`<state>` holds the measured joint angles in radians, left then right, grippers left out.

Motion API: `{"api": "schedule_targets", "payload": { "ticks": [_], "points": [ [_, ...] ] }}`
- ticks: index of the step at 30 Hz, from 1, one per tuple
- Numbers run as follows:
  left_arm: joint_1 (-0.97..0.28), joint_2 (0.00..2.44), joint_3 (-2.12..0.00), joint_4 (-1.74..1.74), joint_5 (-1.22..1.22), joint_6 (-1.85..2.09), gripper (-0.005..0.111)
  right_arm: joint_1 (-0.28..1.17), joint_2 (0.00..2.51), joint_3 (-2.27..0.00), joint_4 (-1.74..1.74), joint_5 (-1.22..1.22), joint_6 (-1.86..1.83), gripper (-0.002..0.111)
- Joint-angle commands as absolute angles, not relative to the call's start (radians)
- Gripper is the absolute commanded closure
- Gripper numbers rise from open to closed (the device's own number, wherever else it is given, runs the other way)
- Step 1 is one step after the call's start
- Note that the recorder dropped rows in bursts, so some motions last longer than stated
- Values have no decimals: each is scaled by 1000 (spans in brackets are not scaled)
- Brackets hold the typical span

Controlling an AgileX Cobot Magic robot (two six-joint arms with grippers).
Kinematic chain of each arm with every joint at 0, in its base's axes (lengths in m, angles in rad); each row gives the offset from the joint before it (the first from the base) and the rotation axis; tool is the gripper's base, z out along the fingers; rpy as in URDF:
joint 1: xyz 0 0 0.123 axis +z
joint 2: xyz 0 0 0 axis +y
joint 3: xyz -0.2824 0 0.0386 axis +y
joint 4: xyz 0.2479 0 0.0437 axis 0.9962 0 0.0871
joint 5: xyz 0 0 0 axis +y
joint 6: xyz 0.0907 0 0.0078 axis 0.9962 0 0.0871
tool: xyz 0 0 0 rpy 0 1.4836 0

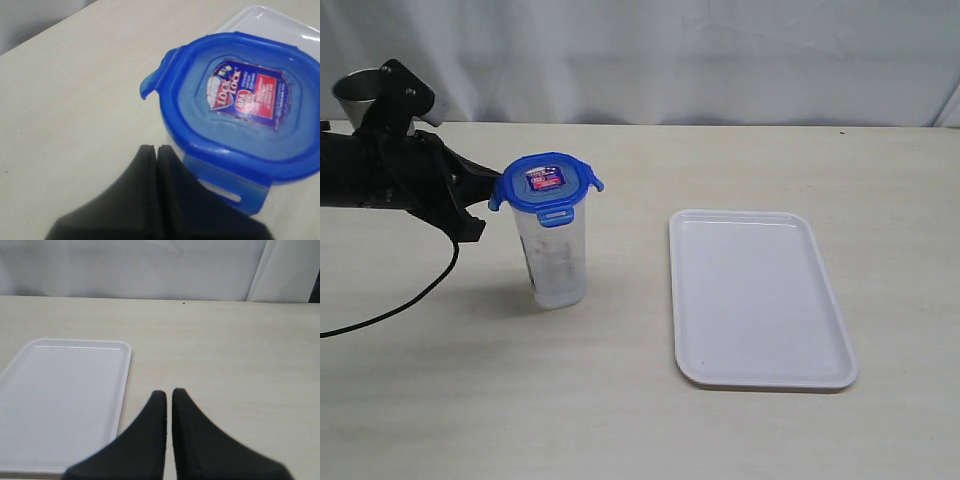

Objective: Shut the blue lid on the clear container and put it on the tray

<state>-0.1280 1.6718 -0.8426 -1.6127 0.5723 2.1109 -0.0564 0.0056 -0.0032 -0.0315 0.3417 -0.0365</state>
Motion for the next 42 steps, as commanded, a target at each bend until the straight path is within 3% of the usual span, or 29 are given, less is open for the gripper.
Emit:
{"api": "schedule_targets", "payload": {
  "ticks": [1, 19, 31, 39, 42],
  "points": [
    [-127, 1671, -840, -1606, 591, 2113, 107, -55, 0, 0, -31, 342, -37, 104],
    [-123, 1671, -820, -1683, 396, 2144, 107, -55, 0, 0, -31, 342, -37, 104],
    [12, 1671, -793, -1744, 426, 2139, 107, -55, 0, 0, -31, 342, -37, 104],
    [12, 1669, -815, -1744, -49, 1926, 107, -55, 0, 0, -31, 342, -37, 104],
    [17, 1669, -824, -1645, -84, 1754, 107, -55, 0, 0, -31, 342, -37, 104]
  ]
}}
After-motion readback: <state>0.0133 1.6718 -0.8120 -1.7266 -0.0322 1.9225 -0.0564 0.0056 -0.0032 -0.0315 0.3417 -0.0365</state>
